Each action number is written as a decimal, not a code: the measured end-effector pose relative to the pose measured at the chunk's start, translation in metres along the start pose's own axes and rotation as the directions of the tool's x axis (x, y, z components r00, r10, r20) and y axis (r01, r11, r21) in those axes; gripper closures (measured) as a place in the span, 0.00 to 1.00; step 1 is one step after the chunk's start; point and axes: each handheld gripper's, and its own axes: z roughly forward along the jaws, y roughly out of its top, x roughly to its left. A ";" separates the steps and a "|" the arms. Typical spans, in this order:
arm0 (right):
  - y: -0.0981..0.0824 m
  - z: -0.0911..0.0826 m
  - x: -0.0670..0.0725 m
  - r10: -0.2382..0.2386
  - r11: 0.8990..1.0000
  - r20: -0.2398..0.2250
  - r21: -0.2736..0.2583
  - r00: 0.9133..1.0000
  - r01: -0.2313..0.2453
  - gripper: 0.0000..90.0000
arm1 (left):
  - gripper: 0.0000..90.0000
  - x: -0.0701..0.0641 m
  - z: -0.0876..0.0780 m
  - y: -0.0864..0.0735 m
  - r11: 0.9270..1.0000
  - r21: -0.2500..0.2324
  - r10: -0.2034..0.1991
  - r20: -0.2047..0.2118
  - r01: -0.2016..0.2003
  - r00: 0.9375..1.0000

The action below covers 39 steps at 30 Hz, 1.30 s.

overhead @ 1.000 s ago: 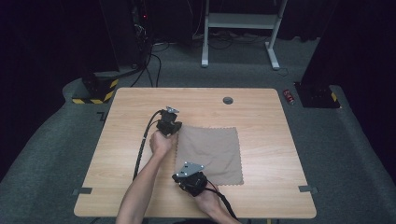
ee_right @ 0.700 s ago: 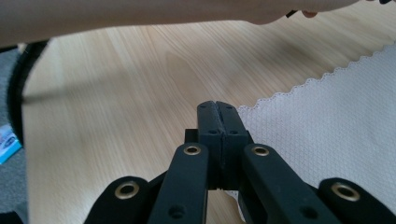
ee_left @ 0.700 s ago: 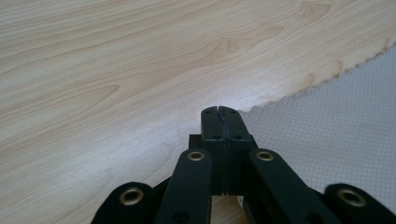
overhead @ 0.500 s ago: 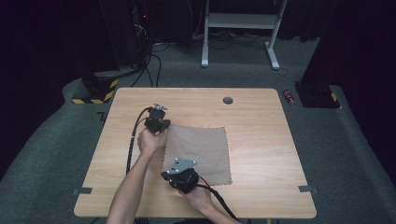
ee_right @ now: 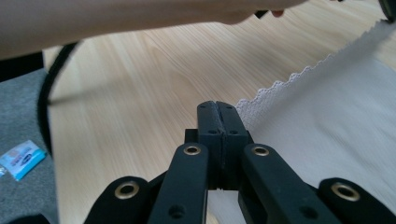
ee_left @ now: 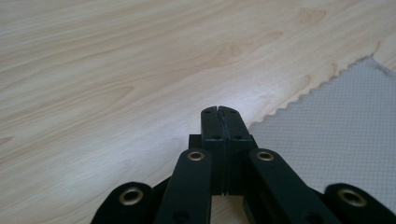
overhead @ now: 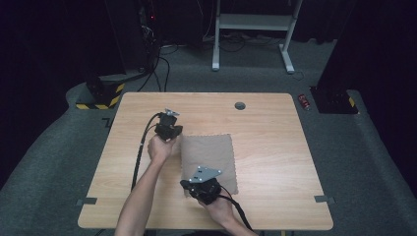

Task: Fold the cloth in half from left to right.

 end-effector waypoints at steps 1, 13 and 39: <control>-0.006 -0.003 -0.003 0.005 1.000 0.014 0.003 1.000 -0.005 1.00 | 1.00 -0.003 0.003 0.001 1.000 0.005 0.010 0.001 -0.010 1.000; -0.043 -0.032 -0.027 0.036 0.998 0.121 0.054 0.992 -0.043 1.00 | 1.00 -0.034 0.029 0.016 0.998 0.023 0.054 0.042 -0.055 0.998; -0.089 -0.074 -0.050 0.120 0.990 0.213 0.053 0.970 -0.134 1.00 | 1.00 -0.101 0.065 0.045 0.989 0.013 0.143 0.126 -0.146 0.982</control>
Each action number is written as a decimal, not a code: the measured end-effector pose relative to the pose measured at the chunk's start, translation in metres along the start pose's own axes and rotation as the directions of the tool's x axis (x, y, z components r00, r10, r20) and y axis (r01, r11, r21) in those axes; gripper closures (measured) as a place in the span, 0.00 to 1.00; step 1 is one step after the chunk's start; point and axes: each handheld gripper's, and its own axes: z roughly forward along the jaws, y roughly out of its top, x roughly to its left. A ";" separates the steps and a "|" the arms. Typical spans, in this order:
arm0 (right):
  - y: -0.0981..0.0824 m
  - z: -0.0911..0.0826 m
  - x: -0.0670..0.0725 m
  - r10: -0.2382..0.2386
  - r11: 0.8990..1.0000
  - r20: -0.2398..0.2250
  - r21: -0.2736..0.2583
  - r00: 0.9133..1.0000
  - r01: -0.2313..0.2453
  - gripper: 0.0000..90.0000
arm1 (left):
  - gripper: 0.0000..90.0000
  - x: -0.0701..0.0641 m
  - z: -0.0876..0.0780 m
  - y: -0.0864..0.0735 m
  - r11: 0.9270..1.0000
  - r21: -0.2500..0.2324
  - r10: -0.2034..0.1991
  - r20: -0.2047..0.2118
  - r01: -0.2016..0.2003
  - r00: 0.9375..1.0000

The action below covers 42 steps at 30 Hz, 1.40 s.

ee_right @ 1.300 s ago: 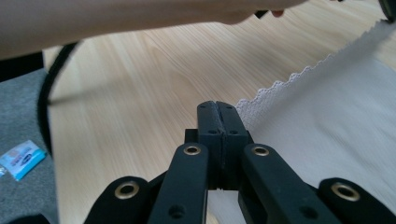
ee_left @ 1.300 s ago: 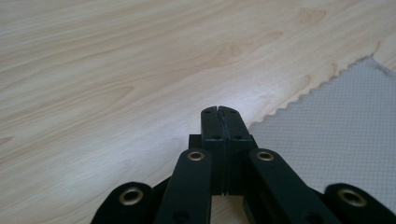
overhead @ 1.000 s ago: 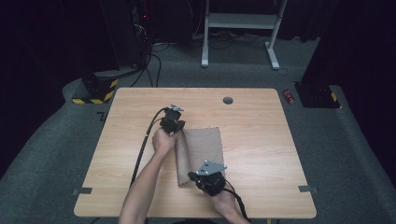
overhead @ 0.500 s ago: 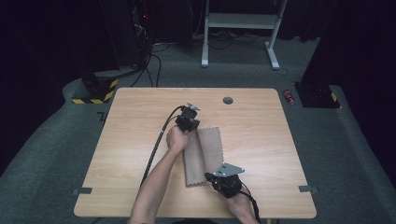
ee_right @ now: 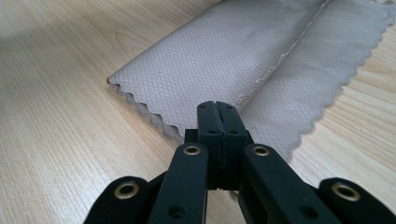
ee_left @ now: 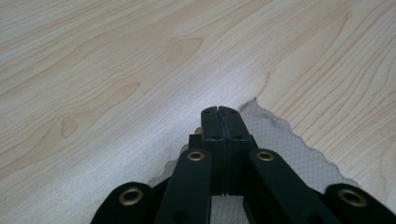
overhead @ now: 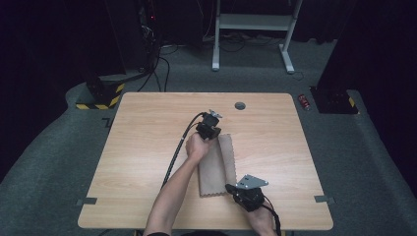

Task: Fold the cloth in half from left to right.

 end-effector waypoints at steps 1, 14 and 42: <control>-0.001 -0.001 0.000 0.002 1.000 0.001 0.001 1.000 -0.002 1.00 | 1.00 -0.001 0.001 0.001 1.000 -0.001 0.001 0.001 -0.001 1.000; -0.008 -0.006 -0.005 0.014 1.000 0.019 0.013 1.000 -0.014 1.00 | 1.00 -0.013 0.011 0.007 1.000 0.004 0.030 0.014 -0.030 0.999; -0.018 -0.015 -0.021 0.079 0.997 0.032 0.023 0.996 -0.080 0.84 | 0.62 -0.014 -0.016 0.002 0.998 -0.060 0.008 0.014 -0.008 1.000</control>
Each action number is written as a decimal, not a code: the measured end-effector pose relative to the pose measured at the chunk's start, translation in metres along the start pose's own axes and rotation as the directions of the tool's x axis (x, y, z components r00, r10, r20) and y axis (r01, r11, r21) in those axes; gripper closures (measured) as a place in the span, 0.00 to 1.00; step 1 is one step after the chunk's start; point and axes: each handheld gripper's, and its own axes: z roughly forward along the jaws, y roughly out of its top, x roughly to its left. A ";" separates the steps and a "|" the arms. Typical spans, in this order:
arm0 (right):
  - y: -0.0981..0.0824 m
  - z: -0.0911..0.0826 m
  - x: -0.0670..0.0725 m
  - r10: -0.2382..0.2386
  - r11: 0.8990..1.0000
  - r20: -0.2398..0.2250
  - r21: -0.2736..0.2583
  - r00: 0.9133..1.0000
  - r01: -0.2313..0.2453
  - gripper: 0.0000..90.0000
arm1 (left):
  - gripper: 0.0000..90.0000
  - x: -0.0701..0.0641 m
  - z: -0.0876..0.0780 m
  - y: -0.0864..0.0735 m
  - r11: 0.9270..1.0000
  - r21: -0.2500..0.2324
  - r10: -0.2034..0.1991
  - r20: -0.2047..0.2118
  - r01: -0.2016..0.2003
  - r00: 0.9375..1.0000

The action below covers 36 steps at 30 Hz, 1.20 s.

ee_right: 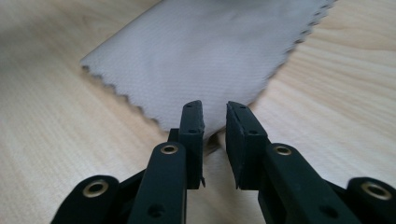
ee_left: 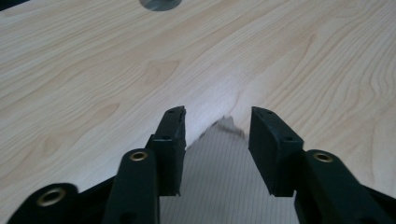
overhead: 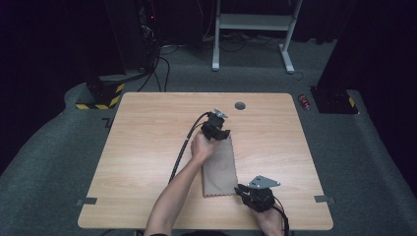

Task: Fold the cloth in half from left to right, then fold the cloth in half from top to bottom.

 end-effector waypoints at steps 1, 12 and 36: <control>0.002 -0.001 -0.004 0.013 1.000 0.004 -0.006 1.000 -0.013 0.84 | 0.60 0.001 -0.007 -0.005 1.000 -0.004 -0.002 -0.005 0.002 1.000; 0.019 0.019 -0.010 -0.037 0.999 0.015 0.040 0.999 0.036 0.78 | 0.54 -0.015 -0.060 -0.082 1.000 0.003 0.003 -0.010 -0.003 1.000; 0.016 0.019 -0.014 -0.069 0.996 0.023 0.052 0.997 0.068 0.73 | 0.49 -0.006 -0.063 -0.119 1.000 0.018 -0.003 -0.095 0.005 0.995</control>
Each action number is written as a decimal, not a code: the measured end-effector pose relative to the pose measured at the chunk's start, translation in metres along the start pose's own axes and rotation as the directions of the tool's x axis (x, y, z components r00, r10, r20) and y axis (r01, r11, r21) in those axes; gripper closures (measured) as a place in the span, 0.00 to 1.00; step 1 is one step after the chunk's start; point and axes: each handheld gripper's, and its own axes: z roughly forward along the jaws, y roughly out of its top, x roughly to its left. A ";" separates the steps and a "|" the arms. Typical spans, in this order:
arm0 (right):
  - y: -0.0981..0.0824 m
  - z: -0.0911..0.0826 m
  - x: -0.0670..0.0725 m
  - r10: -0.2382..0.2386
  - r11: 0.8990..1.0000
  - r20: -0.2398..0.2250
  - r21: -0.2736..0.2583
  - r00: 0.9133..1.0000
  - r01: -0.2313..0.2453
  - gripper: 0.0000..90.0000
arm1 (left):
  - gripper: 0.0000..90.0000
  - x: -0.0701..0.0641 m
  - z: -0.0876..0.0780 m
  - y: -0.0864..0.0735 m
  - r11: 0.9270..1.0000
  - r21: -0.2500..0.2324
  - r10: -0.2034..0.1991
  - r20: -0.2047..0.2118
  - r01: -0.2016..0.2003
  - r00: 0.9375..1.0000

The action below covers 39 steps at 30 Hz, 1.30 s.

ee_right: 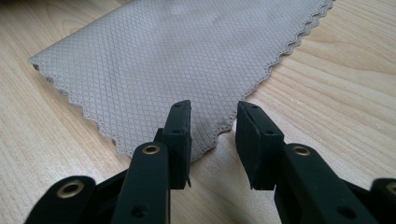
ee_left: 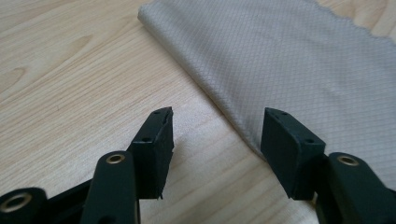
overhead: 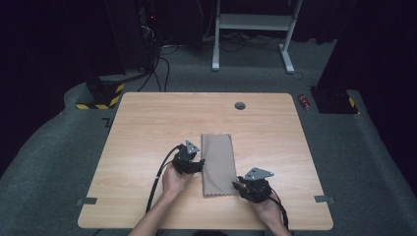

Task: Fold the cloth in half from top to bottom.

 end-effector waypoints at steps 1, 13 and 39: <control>0.000 0.000 0.000 0.000 1.000 0.000 0.000 1.000 0.000 0.73 | 0.49 0.000 0.000 0.000 1.000 0.000 0.000 0.000 0.000 1.000; 0.000 0.001 -0.002 0.002 1.000 -0.002 -0.007 1.000 -0.002 0.71 | 0.43 -0.013 -0.026 -0.021 0.998 -0.030 -0.051 0.089 0.054 0.995; -0.006 -0.005 -0.007 0.037 0.999 0.013 -0.006 0.999 -0.037 0.69 | 0.43 -0.051 -0.051 -0.055 1.000 -0.010 0.006 0.053 -0.005 0.999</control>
